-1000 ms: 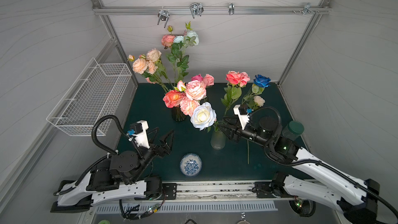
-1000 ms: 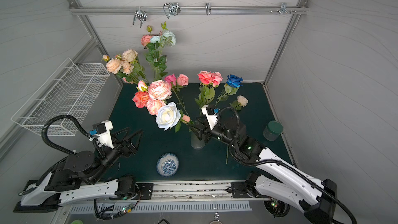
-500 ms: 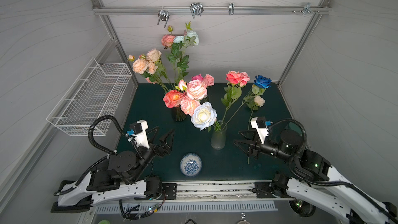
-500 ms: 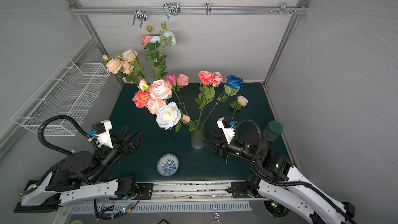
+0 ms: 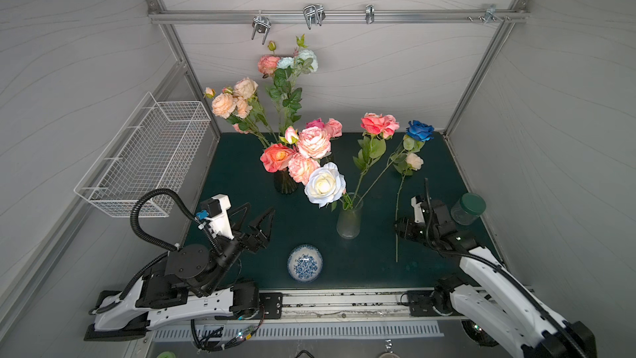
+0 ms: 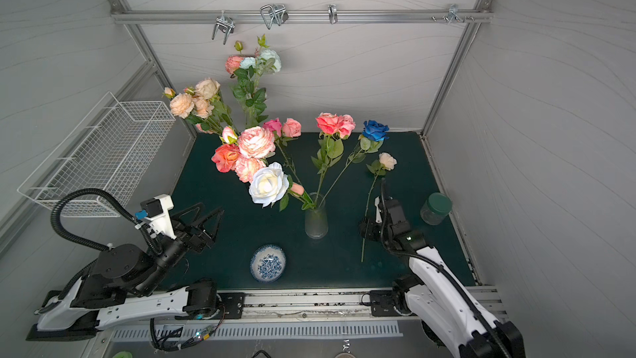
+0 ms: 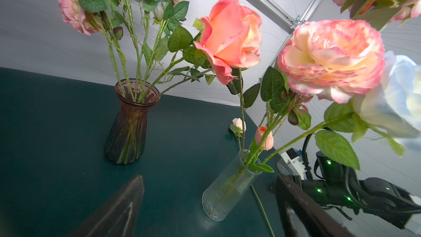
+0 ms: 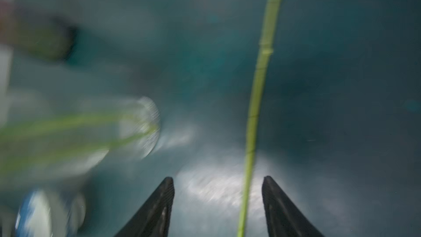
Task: Arrange flowers in a vase
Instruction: Pick up the flower from the top-right of the table.
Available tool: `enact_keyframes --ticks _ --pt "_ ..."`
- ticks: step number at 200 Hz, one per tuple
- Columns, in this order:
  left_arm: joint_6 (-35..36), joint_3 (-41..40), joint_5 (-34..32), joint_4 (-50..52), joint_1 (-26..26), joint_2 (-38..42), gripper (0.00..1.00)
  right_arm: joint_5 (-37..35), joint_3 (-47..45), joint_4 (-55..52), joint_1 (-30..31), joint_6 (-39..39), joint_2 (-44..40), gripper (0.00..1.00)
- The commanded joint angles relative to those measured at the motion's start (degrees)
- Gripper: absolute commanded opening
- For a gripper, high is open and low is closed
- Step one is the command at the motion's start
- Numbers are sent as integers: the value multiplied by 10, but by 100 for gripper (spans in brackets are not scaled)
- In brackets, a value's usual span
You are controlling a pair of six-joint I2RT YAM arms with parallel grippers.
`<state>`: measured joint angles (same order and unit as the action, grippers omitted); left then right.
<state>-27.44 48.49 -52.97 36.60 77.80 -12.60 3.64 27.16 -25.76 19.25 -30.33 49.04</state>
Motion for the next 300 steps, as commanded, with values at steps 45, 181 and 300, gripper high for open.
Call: enact_keyframes --ticks 45,181,300 --pt "-20 6 0 13 1 15 92 0 168 178 -128 -27 372 66" --pt "-29 3 -2 32 1 41 92 -80 504 -27 -120 23 671 33" --pt "-33 15 -6 40 1 32 92 -65 331 81 -134 30 447 0"
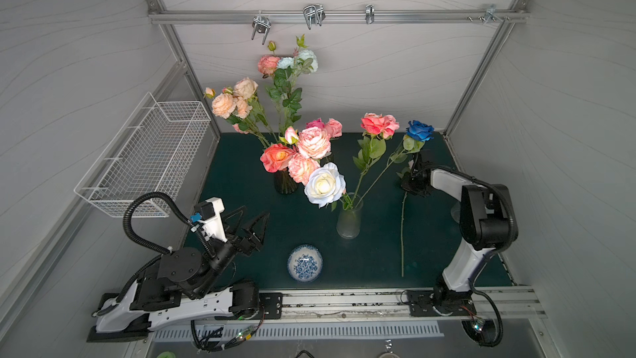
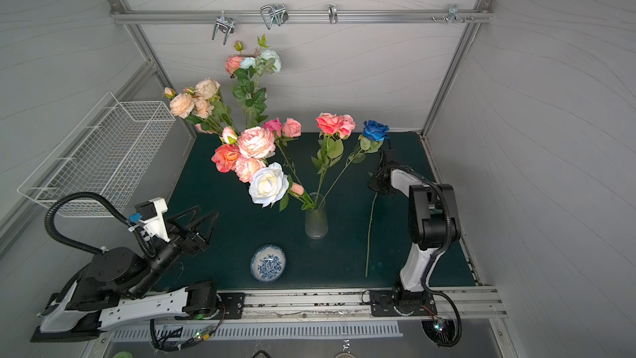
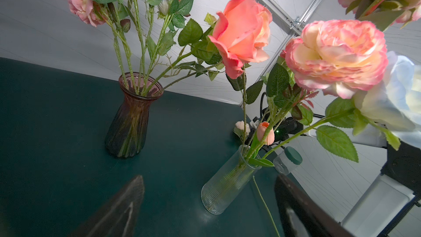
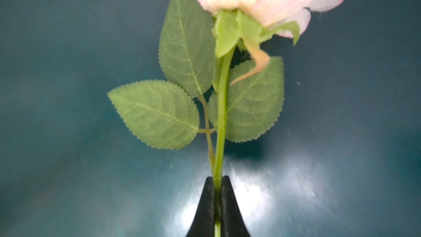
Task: Arrange flowers in a vase
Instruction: Pick up the flower from the top-right of the table, then place the flower in the vase.
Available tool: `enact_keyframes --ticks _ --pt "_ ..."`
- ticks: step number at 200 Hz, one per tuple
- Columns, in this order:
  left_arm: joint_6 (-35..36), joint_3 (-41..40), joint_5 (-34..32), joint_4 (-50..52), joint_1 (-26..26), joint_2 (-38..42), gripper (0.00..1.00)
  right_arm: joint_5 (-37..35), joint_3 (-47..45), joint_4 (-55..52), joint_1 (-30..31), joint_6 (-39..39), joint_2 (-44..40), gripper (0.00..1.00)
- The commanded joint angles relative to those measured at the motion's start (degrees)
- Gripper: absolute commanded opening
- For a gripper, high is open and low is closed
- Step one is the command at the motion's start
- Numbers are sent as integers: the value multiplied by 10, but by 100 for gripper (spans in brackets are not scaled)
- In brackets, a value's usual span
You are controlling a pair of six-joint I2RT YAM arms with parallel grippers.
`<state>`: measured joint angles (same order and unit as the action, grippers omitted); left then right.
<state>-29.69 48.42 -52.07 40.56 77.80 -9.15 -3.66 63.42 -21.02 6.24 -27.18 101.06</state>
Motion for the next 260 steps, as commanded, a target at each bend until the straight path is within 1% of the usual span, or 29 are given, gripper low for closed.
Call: enact_keyframes --ticks 1,33,77,111,144,182,211,235,260 --pt "-11 16 -15 0 1 -3 92 8 -34 34 -4 -2 -77 0" --pt "-12 18 -16 -2 1 -5 92 -4 -87 44 -4 -6 -169 0" --pt "-12 23 -16 -2 1 -8 91 -39 -143 44 -4 -16 -290 0" --pt "-13 22 -15 -6 1 -8 91 -59 -160 22 -4 -31 -407 0" --pt "-10 24 -13 -10 1 -13 91 -58 -140 -16 3 -27 -504 0" --pt "-10 30 -12 -9 1 -18 91 35 -81 -62 44 -23 -588 0" --pt "-12 29 -18 -6 1 -20 91 172 -44 -43 49 -22 -649 0" --pt "-12 31 -21 -6 1 -21 91 268 -2 6 53 -43 -659 0" --pt "-19 33 -27 2 1 -21 91 342 63 61 66 -62 -633 0"
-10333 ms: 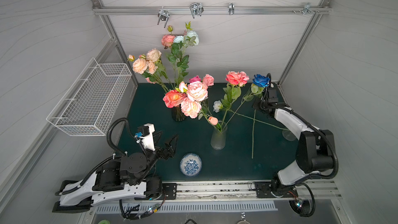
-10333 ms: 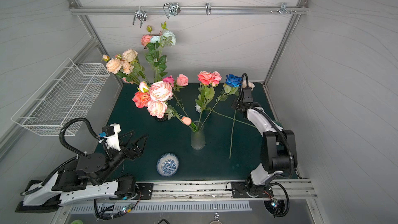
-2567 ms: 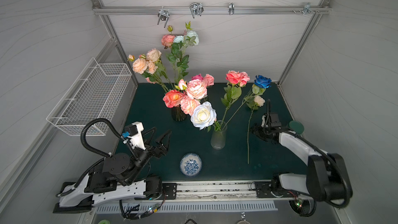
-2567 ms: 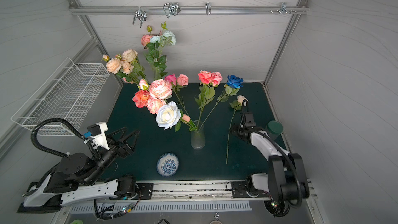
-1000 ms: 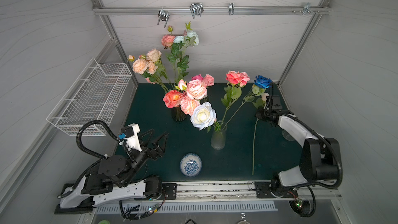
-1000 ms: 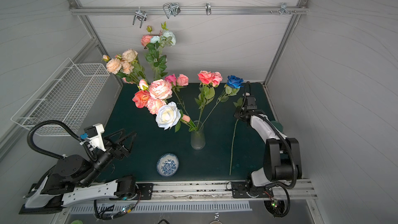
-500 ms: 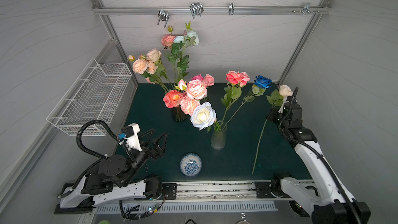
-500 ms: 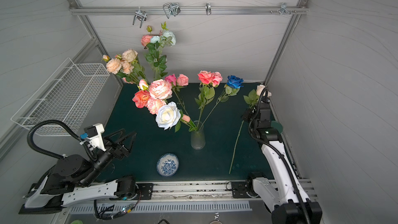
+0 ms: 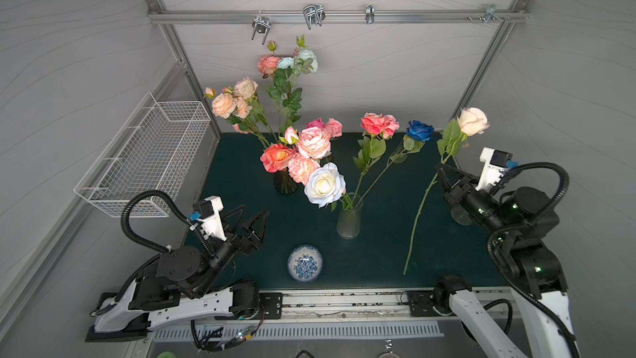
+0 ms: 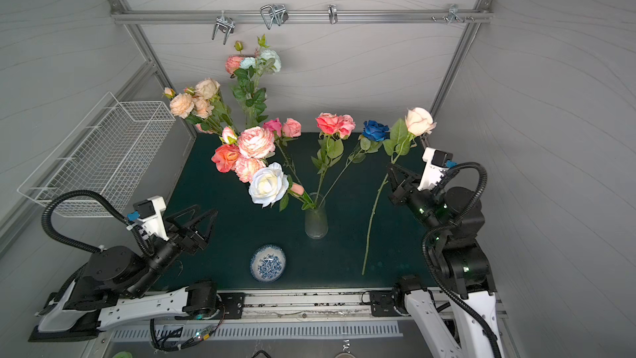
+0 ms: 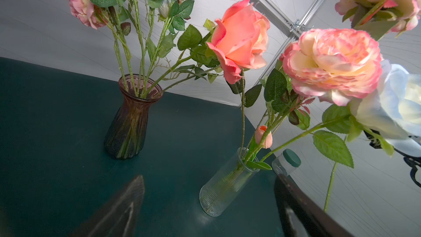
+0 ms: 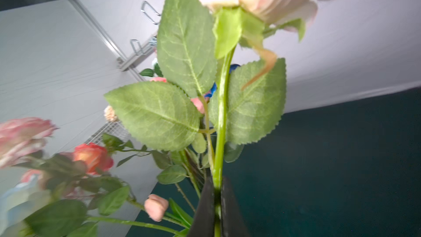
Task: Arrange flowers in a vase
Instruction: Place the flower in the vase.
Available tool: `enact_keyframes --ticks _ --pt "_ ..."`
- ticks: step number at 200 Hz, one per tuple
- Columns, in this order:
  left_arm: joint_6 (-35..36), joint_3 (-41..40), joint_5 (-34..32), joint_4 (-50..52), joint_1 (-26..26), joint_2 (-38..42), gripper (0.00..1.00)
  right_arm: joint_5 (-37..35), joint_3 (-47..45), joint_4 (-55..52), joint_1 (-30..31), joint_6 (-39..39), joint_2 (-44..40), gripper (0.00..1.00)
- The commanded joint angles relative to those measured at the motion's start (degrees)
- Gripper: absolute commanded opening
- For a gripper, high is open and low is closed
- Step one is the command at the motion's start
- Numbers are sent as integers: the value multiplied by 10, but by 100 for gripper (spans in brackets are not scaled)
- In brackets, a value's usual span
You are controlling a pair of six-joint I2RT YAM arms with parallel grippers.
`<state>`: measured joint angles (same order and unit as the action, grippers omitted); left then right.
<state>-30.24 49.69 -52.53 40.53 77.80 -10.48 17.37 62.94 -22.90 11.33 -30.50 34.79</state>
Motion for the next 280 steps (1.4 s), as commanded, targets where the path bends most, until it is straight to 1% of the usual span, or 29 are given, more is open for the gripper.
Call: enact_keyframes --ticks 1,22,39,48,74,83,92,124,159,195,228,246,280 --pt "-13 20 -22 2 1 -8 91 134 70 82 16 -29 31 0" --pt "-16 18 -28 4 1 -6 91 164 125 144 45 -39 77 0" --pt "-15 18 -33 1 1 -7 91 151 158 194 93 -25 117 0" --pt "-14 19 -34 0 1 -9 91 129 176 203 130 5 141 0" --pt "-16 22 -36 4 1 -15 91 49 202 236 273 128 199 0" --pt "-19 23 -38 7 1 -16 91 29 209 250 306 157 222 0" --pt "-22 24 -38 9 1 -18 91 19 211 274 323 175 241 0" --pt "-29 26 -36 18 1 -17 91 4 221 338 328 190 294 0" --pt "-31 26 -38 25 1 -15 91 -7 233 350 327 197 329 0" --pt "-29 26 -39 23 1 -13 91 -5 228 363 325 192 345 0" --pt "-29 30 -40 29 1 -10 91 3 247 344 325 186 351 0" --pt "-32 26 -41 29 1 -6 91 -1 229 337 325 186 344 0" --pt "-31 22 -42 26 1 -3 91 -11 160 350 325 181 317 0"
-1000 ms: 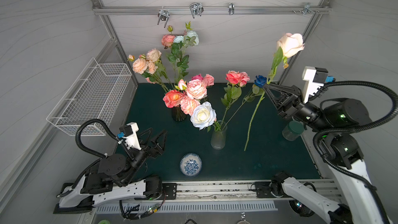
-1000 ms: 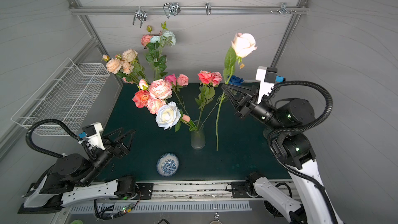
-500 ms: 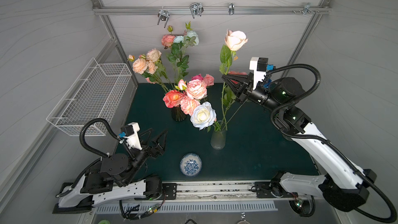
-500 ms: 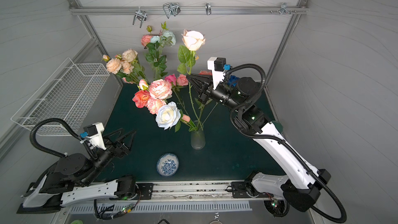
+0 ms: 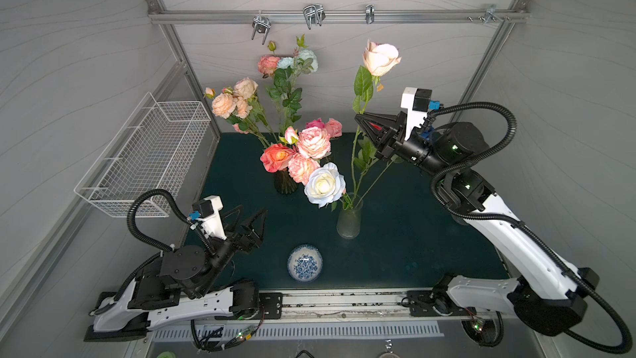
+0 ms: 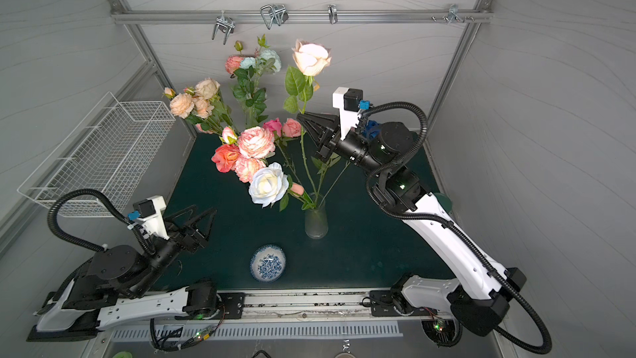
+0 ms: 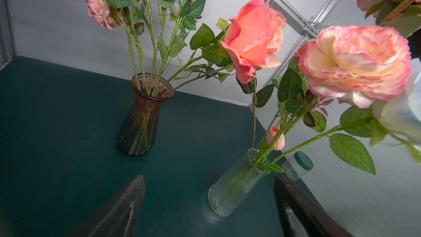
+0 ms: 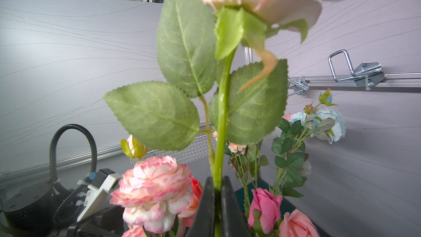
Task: Arrange flowers in a vase
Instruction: Place the flower in the vase.
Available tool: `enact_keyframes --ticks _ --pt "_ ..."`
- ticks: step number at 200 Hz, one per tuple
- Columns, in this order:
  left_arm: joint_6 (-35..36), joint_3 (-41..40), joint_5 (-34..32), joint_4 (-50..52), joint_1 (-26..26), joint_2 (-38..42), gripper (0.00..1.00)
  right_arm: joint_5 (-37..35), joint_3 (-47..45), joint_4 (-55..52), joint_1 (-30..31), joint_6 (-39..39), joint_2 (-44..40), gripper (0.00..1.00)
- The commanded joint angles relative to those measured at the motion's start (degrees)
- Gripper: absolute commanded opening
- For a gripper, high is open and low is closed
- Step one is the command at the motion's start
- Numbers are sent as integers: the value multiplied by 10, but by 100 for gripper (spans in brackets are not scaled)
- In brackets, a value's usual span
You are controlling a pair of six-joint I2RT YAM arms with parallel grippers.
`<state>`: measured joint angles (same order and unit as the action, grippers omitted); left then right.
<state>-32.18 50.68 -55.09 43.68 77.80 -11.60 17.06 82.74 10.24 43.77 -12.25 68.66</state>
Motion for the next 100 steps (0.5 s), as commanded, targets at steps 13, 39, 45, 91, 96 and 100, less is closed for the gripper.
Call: enact_keyframes --ticks 13,39,45,91,96,100 --pt "-11 11 -16 -6 1 7 91 -7 -65 24 0 -4 -31 0" --pt "-11 10 -15 -8 1 4 91 -11 -111 27 1 -4 -47 0" --pt "-11 10 -14 -8 1 4 91 -11 -120 25 1 -3 -51 0" --pt "-16 12 -12 -5 1 3 91 -24 -225 22 11 10 -87 0" --pt "-16 11 -11 -6 1 2 91 -25 -236 22 12 12 -89 0" --pt "-16 11 -12 -6 1 1 91 -25 -245 23 12 13 -90 0"
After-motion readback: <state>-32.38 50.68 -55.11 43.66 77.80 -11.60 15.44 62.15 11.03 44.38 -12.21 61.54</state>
